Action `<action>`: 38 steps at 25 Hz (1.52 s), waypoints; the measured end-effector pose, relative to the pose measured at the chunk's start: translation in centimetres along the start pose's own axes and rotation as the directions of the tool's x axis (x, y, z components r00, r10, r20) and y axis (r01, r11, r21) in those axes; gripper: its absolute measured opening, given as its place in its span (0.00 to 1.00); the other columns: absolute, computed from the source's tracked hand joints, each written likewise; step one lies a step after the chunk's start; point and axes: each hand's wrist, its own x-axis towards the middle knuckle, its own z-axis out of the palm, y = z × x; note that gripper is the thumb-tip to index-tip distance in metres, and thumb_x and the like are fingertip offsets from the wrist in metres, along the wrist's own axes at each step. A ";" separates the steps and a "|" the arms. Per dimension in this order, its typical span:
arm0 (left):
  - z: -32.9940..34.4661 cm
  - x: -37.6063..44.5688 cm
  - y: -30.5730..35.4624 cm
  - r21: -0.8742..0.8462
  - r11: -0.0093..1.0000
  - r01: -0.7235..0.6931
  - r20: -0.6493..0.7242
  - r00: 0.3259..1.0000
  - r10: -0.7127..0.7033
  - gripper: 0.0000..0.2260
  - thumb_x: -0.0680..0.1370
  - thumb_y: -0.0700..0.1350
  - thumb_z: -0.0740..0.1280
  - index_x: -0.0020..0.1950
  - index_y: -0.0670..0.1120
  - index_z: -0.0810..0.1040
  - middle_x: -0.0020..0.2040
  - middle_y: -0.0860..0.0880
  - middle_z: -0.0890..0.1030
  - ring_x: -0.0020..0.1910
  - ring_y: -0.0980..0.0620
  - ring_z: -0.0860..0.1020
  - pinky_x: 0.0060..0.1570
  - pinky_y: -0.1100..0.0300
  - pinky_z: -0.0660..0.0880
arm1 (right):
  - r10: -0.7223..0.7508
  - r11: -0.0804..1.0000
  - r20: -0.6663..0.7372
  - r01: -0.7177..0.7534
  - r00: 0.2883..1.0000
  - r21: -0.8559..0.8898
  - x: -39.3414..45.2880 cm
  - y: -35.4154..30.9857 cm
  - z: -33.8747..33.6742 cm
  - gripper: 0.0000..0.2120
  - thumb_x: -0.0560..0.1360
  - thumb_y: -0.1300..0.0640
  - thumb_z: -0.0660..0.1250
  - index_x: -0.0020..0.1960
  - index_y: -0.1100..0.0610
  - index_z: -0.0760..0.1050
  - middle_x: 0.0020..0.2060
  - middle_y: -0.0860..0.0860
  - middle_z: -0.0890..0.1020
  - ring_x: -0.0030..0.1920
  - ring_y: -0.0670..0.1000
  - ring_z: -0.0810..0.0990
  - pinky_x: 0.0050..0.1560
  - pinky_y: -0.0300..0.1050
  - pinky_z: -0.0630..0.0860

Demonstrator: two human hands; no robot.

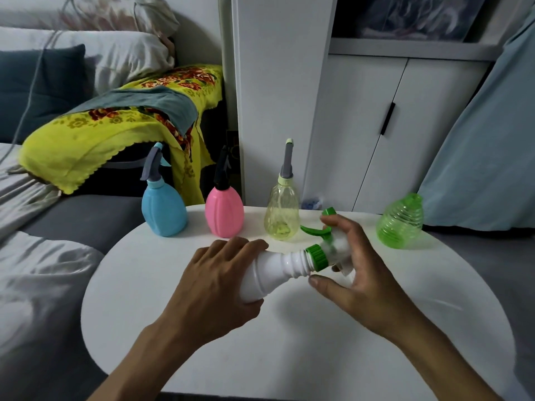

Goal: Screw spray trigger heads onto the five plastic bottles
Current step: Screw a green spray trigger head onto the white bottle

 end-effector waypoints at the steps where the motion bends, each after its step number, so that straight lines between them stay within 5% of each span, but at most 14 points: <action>1: -0.1 -0.1 0.0 0.000 1.000 0.001 0.015 1.000 -0.001 0.33 0.60 0.56 0.76 0.63 0.53 0.73 0.53 0.53 0.80 0.46 0.48 0.78 0.43 0.53 0.77 | -0.055 0.983 0.021 0.058 0.998 -0.176 -0.1 0.2 -0.3 0.36 0.69 0.55 0.75 0.69 0.36 0.63 0.64 0.37 0.72 0.64 0.37 0.72 0.57 0.26 0.67; 6: -0.6 -0.4 -0.2 -0.057 0.998 0.026 0.092 0.996 -0.021 0.32 0.60 0.58 0.74 0.63 0.57 0.73 0.52 0.57 0.79 0.45 0.52 0.76 0.44 0.59 0.73 | -0.180 0.723 0.063 0.176 0.982 -0.668 0.2 0.6 -1.2 0.31 0.74 0.42 0.65 0.75 0.47 0.65 0.62 0.49 0.78 0.59 0.54 0.75 0.57 0.49 0.73; 9: -0.9 -0.2 -0.2 -0.188 0.977 0.100 0.157 0.985 -0.071 0.30 0.60 0.61 0.73 0.60 0.62 0.71 0.50 0.60 0.78 0.44 0.56 0.76 0.43 0.58 0.75 | -0.220 0.705 0.045 0.190 0.974 -0.684 0.3 0.7 -0.6 0.32 0.77 0.41 0.58 0.78 0.52 0.61 0.76 0.57 0.66 0.75 0.58 0.62 0.70 0.53 0.62; 12: -0.8 -0.2 -0.4 -0.243 0.961 0.132 0.227 0.971 -0.076 0.29 0.59 0.62 0.73 0.58 0.64 0.69 0.48 0.62 0.78 0.45 0.57 0.77 0.44 0.56 0.77 | -0.296 0.661 0.105 0.283 0.949 -0.695 0.3 0.6 -0.6 0.30 0.79 0.43 0.56 0.77 0.56 0.63 0.79 0.57 0.57 0.79 0.58 0.51 0.73 0.61 0.56; 15: -1.0 -0.3 -0.8 -0.255 0.958 0.129 0.259 0.964 -0.061 0.30 0.58 0.62 0.73 0.58 0.64 0.68 0.48 0.63 0.78 0.45 0.58 0.77 0.44 0.57 0.78 | -0.369 0.653 0.185 0.396 0.911 -0.645 0.3 -0.2 -0.8 0.24 0.80 0.46 0.57 0.73 0.54 0.67 0.76 0.53 0.65 0.78 0.57 0.55 0.74 0.60 0.56; 18: -1.1 -0.4 -1.2 -0.268 0.957 0.106 0.280 0.960 -0.028 0.30 0.58 0.62 0.74 0.58 0.65 0.68 0.48 0.65 0.78 0.45 0.61 0.77 0.43 0.58 0.78 | -0.429 0.760 0.113 0.425 0.896 -0.491 0.0 -1.2 -0.5 0.14 0.81 0.47 0.58 0.63 0.52 0.71 0.62 0.46 0.77 0.69 0.49 0.69 0.72 0.50 0.62; 21: -1.0 -0.6 -1.2 -0.236 0.969 0.079 0.293 0.956 -0.006 0.31 0.58 0.62 0.74 0.59 0.66 0.68 0.49 0.65 0.77 0.45 0.61 0.76 0.44 0.59 0.77 | -0.288 0.885 0.126 0.314 0.949 -0.343 -0.4 -1.6 -0.4 0.14 0.76 0.45 0.67 0.58 0.48 0.70 0.53 0.40 0.73 0.55 0.45 0.73 0.56 0.38 0.70; 23: -0.9 -0.6 -1.1 -0.186 0.981 0.053 0.258 0.966 -0.003 0.30 0.59 0.60 0.74 0.59 0.65 0.68 0.49 0.63 0.78 0.45 0.60 0.76 0.43 0.60 0.76 | -0.236 0.908 0.186 0.284 0.954 -0.309 -0.6 -1.3 -0.6 0.18 0.71 0.53 0.73 0.56 0.47 0.69 0.52 0.40 0.72 0.53 0.45 0.74 0.52 0.35 0.69; 29: -0.9 -0.3 -0.2 0.063 0.996 -0.067 0.004 0.998 0.067 0.32 0.61 0.54 0.77 0.63 0.51 0.76 0.54 0.52 0.81 0.47 0.47 0.79 0.44 0.51 0.77 | -0.234 0.948 0.099 0.250 0.967 -0.199 -0.2 -0.7 -1.0 0.15 0.70 0.59 0.76 0.53 0.51 0.74 0.50 0.42 0.75 0.53 0.47 0.77 0.52 0.36 0.73; 38: -0.6 -0.2 -0.2 0.163 0.982 -0.098 -0.044 0.993 0.106 0.32 0.61 0.52 0.77 0.63 0.49 0.77 0.55 0.48 0.81 0.50 0.43 0.79 0.48 0.49 0.77 | -0.130 0.990 0.067 0.133 0.989 -0.044 0.1 -0.4 -1.3 0.14 0.69 0.49 0.75 0.52 0.45 0.76 0.47 0.43 0.81 0.47 0.47 0.81 0.44 0.39 0.78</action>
